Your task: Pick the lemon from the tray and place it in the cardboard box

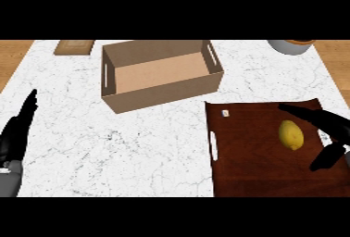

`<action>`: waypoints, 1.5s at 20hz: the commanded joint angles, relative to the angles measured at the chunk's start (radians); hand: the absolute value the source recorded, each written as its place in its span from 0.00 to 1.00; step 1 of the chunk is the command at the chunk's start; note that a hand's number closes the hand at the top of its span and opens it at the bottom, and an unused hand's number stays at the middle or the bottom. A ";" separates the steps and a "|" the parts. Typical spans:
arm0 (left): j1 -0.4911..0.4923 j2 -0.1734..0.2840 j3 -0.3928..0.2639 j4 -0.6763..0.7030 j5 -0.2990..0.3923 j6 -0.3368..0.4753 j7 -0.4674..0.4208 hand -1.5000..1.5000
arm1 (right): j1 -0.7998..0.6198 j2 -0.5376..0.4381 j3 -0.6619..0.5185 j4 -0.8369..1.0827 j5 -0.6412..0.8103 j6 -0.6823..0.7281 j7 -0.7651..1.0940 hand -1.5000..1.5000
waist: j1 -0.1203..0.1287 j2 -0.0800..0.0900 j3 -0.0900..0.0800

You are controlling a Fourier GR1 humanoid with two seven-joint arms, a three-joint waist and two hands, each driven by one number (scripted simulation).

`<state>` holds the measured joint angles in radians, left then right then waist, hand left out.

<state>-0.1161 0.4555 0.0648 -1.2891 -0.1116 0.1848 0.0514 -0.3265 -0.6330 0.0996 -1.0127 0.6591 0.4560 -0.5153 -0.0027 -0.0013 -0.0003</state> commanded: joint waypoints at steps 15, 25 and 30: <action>-0.037 -0.034 0.057 -0.028 -0.042 -0.061 0.048 0.50 | -0.014 0.180 -0.012 0.119 0.231 -0.305 0.106 1.00 | 0.007 0.004 0.001; 0.008 -0.045 0.076 -0.030 -0.070 -0.038 0.004 0.50 | -0.034 0.357 -0.073 0.051 0.287 -0.477 0.482 1.00 | -0.015 -0.010 -0.002; 0.049 -0.046 0.078 -0.014 -0.066 -0.046 -0.006 0.50 | -0.014 0.501 -0.064 -0.072 0.394 -0.554 0.855 1.00 | -0.035 -0.025 -0.006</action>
<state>-0.0832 0.4124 0.1422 -1.3015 -0.1773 0.1377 0.0454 -0.3527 -0.2842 0.0359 -1.0078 1.0159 -0.0064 0.0827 -0.0355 -0.0270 -0.0249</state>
